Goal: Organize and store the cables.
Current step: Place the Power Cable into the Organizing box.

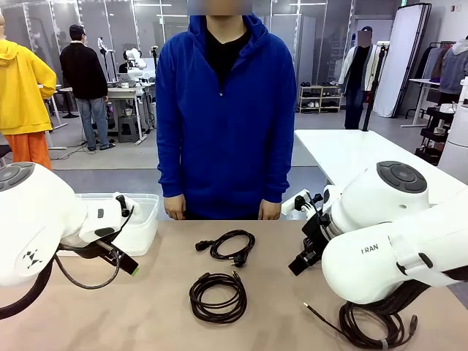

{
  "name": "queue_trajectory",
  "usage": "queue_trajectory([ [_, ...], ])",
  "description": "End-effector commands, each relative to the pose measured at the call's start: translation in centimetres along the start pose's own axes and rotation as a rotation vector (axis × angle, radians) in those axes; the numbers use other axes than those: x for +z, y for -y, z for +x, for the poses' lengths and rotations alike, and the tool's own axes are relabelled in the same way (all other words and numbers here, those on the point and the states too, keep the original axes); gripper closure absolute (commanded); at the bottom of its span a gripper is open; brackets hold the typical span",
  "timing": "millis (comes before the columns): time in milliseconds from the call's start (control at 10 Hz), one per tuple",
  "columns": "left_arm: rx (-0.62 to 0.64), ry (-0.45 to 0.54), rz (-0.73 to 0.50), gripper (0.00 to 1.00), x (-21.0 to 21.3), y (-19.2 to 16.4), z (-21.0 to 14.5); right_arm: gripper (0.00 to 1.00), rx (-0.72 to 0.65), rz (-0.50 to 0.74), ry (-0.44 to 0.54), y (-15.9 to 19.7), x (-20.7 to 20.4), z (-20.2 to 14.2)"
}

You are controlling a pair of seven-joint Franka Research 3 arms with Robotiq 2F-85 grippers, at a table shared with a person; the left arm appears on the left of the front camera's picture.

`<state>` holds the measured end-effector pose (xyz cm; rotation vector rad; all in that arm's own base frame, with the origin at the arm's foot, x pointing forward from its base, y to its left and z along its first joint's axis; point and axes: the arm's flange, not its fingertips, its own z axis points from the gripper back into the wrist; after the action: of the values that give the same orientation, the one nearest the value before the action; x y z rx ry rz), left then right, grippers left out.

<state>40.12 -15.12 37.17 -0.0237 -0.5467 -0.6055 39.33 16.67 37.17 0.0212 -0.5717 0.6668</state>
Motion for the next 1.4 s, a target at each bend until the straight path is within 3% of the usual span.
queue_trajectory([
  [0,0.001,0.000,0.000,0.00,0.0,-0.1,0.0,0.00,0.000,0.000,0.000,0.0,0.0,0.0],
  [200,-0.024,0.007,0.018,0.00,1.6,-0.9,1.0,0.00,0.006,0.037,0.038,1.5,2.9,0.1],
  [500,0.001,-0.034,-0.195,0.00,7.1,-2.9,2.1,0.00,0.039,0.117,0.052,3.9,7.2,-0.4],
  [700,-0.062,-0.085,-0.299,0.00,11.9,-5.2,2.0,0.00,0.081,0.203,0.079,6.1,11.2,-1.9],
  [900,-0.067,-0.030,-0.337,0.00,17.3,-9.3,0.8,0.00,0.096,0.264,0.122,9.4,15.7,-4.9],
  [1100,-0.132,0.041,-0.364,0.00,21.1,-12.4,-2.6,0.00,0.089,0.306,0.201,13.2,19.2,-9.0],
  [1300,-0.164,0.184,-0.377,0.00,23.9,-15.0,-6.9,0.00,0.057,0.310,0.267,16.4,21.7,-13.8],
])
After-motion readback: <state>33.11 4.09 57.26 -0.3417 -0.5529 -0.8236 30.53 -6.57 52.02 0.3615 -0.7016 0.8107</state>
